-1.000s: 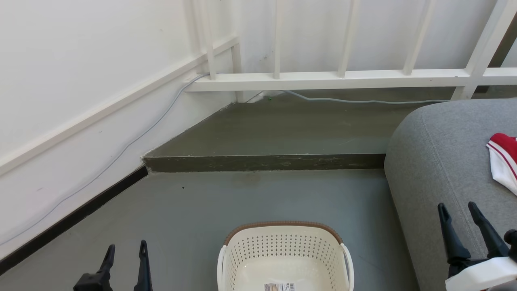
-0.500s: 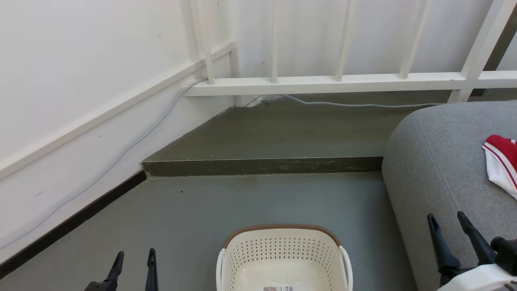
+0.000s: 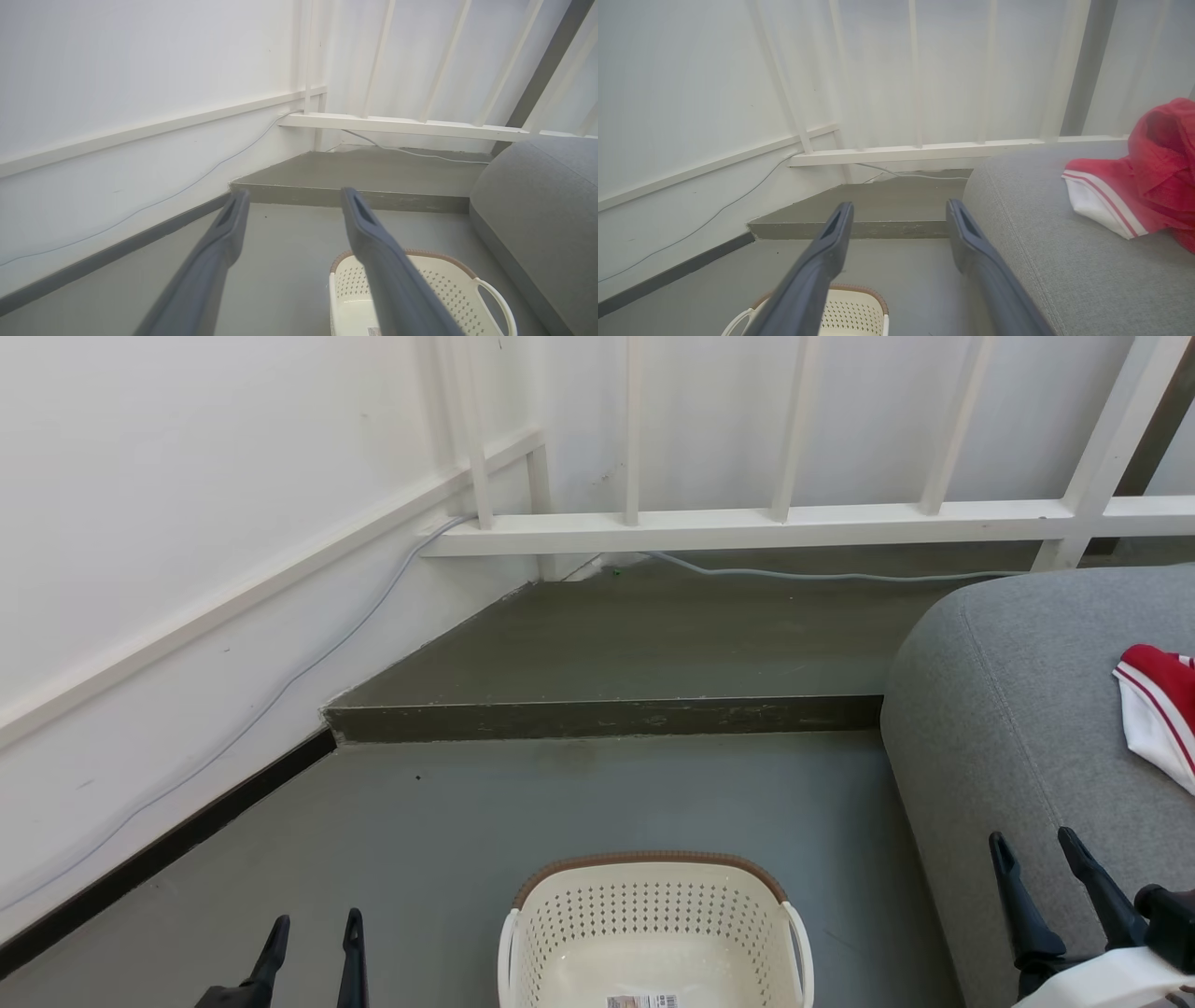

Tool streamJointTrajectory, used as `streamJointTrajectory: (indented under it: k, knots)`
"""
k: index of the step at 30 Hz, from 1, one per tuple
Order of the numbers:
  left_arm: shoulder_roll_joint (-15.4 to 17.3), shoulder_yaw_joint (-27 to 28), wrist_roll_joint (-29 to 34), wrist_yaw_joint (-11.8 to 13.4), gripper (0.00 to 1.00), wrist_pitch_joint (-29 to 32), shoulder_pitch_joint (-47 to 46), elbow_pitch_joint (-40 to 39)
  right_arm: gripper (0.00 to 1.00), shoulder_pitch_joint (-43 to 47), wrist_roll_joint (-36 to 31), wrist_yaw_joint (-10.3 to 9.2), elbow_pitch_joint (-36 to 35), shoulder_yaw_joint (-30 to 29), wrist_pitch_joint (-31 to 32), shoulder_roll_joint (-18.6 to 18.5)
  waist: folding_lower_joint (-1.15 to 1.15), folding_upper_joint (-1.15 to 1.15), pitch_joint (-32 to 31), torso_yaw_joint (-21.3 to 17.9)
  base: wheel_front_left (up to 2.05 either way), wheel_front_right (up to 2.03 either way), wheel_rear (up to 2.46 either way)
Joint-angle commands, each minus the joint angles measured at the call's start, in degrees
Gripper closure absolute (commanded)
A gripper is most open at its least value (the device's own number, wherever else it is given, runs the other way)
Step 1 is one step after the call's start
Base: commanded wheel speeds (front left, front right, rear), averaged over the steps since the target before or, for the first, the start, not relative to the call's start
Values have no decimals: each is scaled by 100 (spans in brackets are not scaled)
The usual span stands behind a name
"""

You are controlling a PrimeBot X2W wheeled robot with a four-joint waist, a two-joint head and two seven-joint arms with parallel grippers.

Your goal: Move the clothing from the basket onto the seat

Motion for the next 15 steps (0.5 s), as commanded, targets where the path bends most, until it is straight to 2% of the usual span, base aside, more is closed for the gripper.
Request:
streamJointTrajectory:
  k: [1, 3, 4, 8, 15]
  knots:
    - [17, 164, 1, -39, 0, -36, -197, -172, 0, -115, 1, 17, -113, 70, -35, -131, 0, 0, 3, 1, 0, 0, 0]
    - [17, 144, -100, -89, 0, -36, -198, -170, 0, -118, 5, 17, -116, 64, -35, -131, 0, 0, 8, 2, 0, 0, 0]
    - [-2, -10, -74, -76, 100, 1, -1, 20, 100, 2, 3, -1, 18, 1, 1, 11, 0, 0, 7, 1, 0, 0, 0]
    - [-71, -21, -87, -78, 100, 10, 81, 300, 100, 164, 15, -1, 264, 74, 7, 228, 0, 0, 8, 0, 0, 0, 0]
    - [-66, 46, -536, -121, 100, 149, -10, 283, 100, 127, 395, 0, 220, -12, 128, 287, 13, 0, 16, 5, 0, 0, 0]
